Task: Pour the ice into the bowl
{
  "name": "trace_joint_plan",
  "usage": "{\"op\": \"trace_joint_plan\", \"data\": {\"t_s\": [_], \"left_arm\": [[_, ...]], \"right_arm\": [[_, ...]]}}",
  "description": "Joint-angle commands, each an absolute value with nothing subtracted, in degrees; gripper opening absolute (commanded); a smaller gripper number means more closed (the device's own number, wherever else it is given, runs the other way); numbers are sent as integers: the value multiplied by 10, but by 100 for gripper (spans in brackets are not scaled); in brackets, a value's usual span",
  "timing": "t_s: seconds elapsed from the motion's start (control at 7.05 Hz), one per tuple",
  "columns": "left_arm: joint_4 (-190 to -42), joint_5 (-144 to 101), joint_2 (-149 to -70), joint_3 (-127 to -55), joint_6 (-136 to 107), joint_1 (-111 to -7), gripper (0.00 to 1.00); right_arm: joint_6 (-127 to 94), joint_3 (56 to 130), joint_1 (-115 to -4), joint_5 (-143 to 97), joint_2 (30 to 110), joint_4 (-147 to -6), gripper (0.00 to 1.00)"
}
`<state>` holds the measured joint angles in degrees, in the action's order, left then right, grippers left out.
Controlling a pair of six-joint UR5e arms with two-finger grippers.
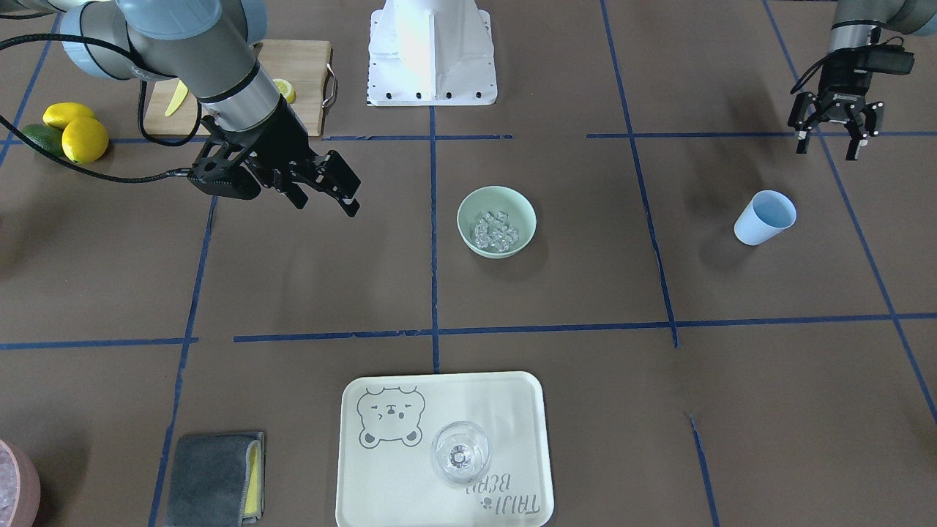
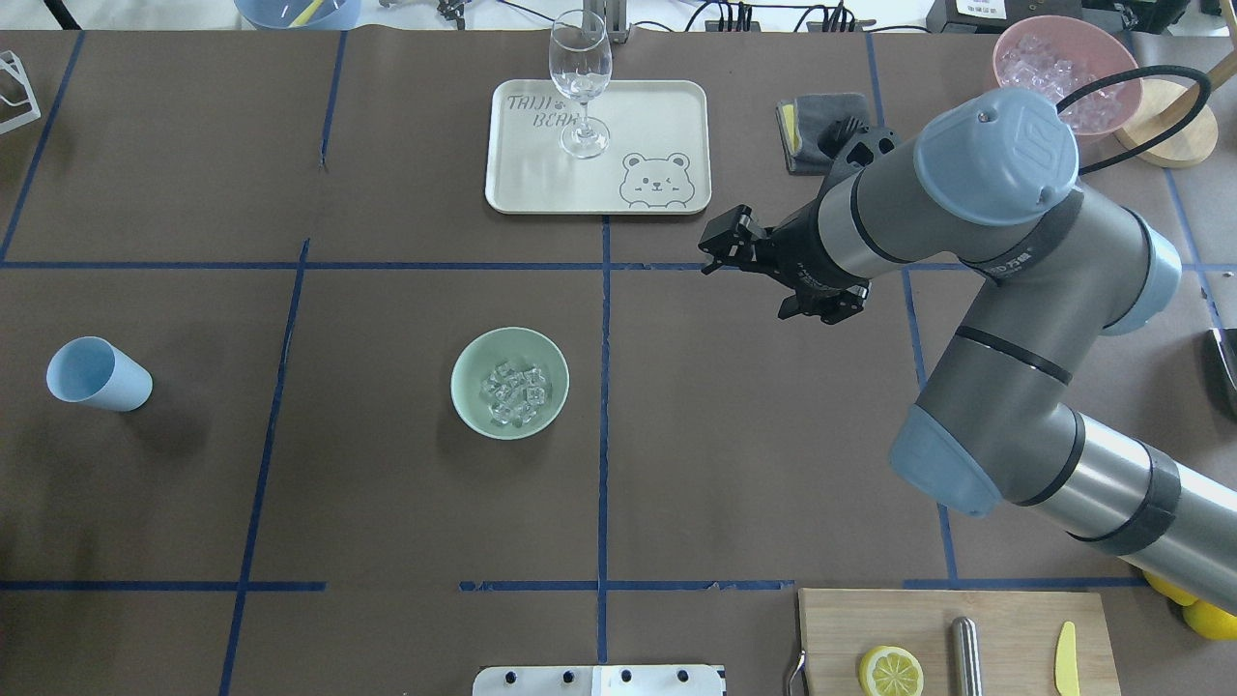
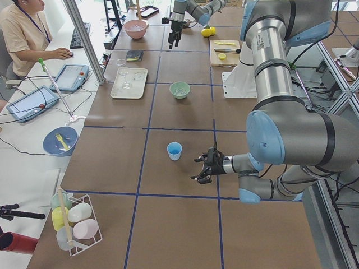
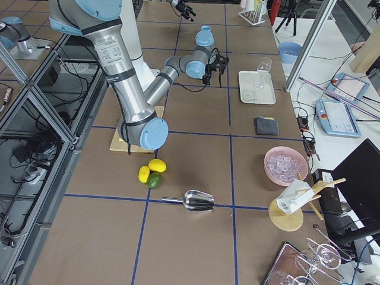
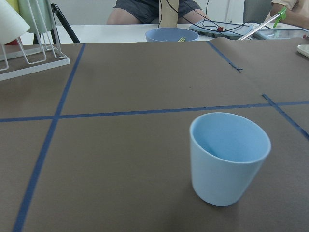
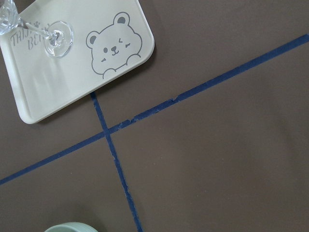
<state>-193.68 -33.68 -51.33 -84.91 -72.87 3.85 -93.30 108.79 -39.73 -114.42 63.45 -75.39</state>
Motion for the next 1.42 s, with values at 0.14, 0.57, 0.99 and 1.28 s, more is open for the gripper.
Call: {"op": "trace_joint_plan", "data": {"t_s": [0.14,0.57,0.99,1.28], "left_arm": [[-2094,-541,-549,-791,-569,-125,100],[-1968,-829,-713,-792,-367,-458,100],[-1828,-1013,-821,-794,-269,-640,100],[-1719,-1086,-873,-794,-241,-694,100]], "right_arm": [[-954,1085,-329,-1075,613,-749,100],[-980,1060,-248,-987,564,-750,100],[-996,992,-224,-965,516,-751,100],[-996,903,-205,-948,457,-753,100]]}}
